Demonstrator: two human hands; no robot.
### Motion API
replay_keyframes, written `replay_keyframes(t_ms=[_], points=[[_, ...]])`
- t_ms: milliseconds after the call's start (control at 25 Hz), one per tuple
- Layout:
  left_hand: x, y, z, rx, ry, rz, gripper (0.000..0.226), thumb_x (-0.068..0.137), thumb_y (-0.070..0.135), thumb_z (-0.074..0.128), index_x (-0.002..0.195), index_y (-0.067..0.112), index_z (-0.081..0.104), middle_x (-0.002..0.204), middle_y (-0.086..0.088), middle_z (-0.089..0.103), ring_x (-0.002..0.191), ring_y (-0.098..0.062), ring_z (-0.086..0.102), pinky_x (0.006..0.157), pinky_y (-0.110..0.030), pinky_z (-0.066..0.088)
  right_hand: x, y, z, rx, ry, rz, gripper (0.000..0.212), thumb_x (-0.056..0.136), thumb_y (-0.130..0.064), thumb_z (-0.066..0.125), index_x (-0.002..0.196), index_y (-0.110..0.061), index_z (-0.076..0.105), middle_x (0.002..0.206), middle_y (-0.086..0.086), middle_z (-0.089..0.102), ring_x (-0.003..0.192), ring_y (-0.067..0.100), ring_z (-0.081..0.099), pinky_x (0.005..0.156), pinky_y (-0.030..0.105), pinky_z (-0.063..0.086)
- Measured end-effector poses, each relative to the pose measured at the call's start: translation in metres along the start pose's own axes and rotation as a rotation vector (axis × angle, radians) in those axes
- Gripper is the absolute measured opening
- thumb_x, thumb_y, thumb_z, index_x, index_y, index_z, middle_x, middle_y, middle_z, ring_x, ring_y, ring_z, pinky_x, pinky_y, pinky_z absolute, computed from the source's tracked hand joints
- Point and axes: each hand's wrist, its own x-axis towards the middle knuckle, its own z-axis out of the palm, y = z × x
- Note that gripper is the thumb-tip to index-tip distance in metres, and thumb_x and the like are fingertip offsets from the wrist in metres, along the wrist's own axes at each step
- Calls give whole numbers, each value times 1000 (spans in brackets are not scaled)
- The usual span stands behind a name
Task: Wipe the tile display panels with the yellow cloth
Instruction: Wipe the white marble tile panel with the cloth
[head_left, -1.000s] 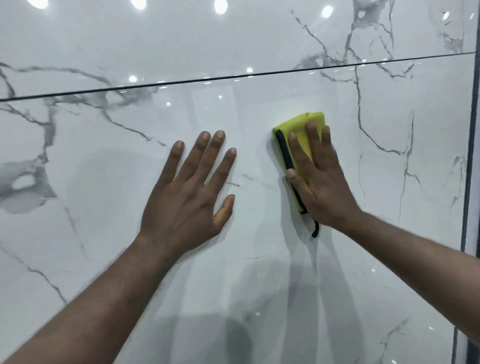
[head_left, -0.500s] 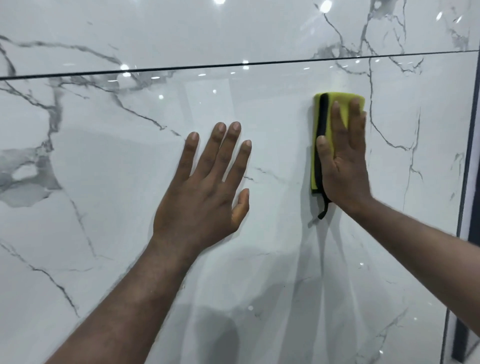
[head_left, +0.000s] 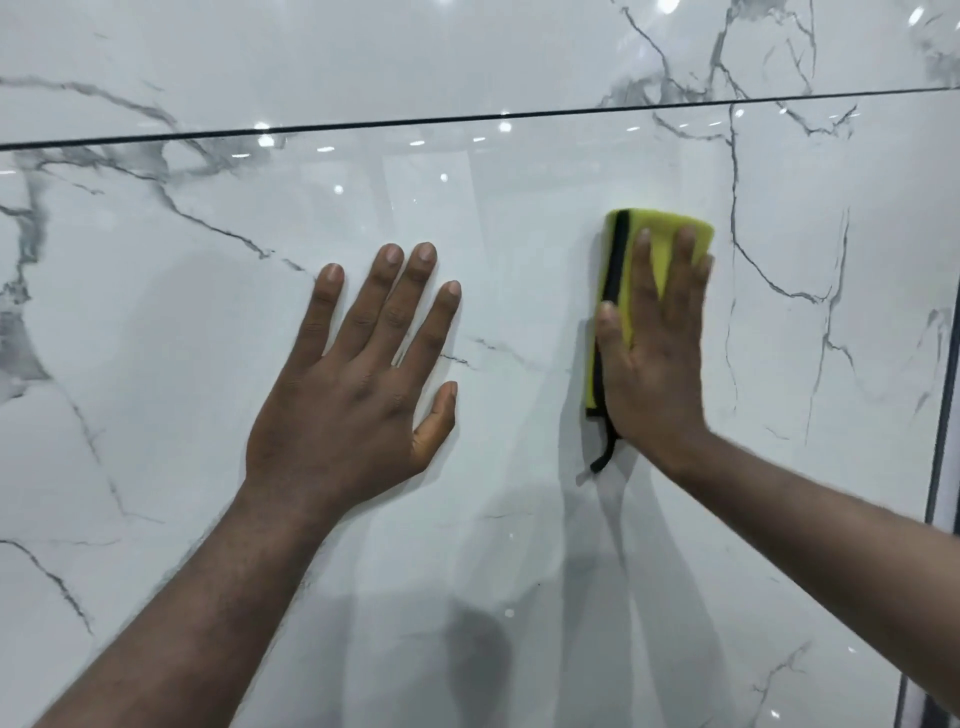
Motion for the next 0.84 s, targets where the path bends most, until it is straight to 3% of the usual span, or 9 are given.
replay_keyframes(t_ms=[80,160,320,360,520,560,680,720,840], points=[[0,2,0,3,10,1,74,111,47,37,174,12,16,181,-15,6,168,-33,7,133,-63,15,7,-1,-6,-57,-120,-315,63,115,-39,42,171,-26,16,178,0,-8,164,29,-14,132,47,2],[0,2,0,3,14,-7,75,111,47,39,174,12,18,181,-15,8,168,-32,8,133,-63,15,39,-1,-18,-67,-109,-434,61,115,-40,44,170,-28,21,178,0,-2,165,27,-9,133,52,8],[1,0,1,15,23,-5,75,110,46,40,174,12,18,181,-15,9,168,-32,9,133,-62,15,32,1,-8,83,75,50,61,115,-42,36,171,-27,15,179,6,-4,164,31,-9,129,28,-7],[1,1,1,11,23,-2,75,111,46,39,174,12,18,181,-15,9,168,-33,9,133,-62,15,15,-6,-1,36,62,73,62,115,-42,36,171,-27,13,179,6,-6,164,32,-11,129,29,-8],[-1,1,3,23,22,3,74,111,45,39,173,10,19,181,-17,9,168,-34,9,133,-63,16,24,-11,-11,-84,-94,-402,62,114,-41,43,170,-28,19,178,1,-3,165,29,-9,133,47,4],[0,0,3,18,29,0,74,111,45,39,173,10,20,181,-17,9,168,-34,9,133,-63,16,39,-7,-14,-81,-71,-399,62,114,-42,42,170,-28,19,179,2,-2,165,30,-9,133,45,3],[1,1,2,-14,9,-1,73,112,45,38,173,10,20,181,-17,8,168,-34,7,134,-62,13,24,-9,-6,32,40,34,65,114,-51,30,171,-25,14,178,11,-5,164,34,-9,133,37,-5],[-1,-1,2,-13,0,5,73,112,45,37,173,10,20,181,-17,7,168,-34,7,134,-62,12,5,-16,4,-2,47,73,65,114,-51,28,171,-24,12,178,12,-7,164,36,-10,131,35,-6],[-1,-4,1,-1,-9,26,74,111,46,39,172,9,22,181,-18,7,168,-35,6,133,-63,12,1,-36,7,-55,-67,-268,62,115,-42,40,171,-28,15,178,1,-7,164,29,-12,132,41,0]])
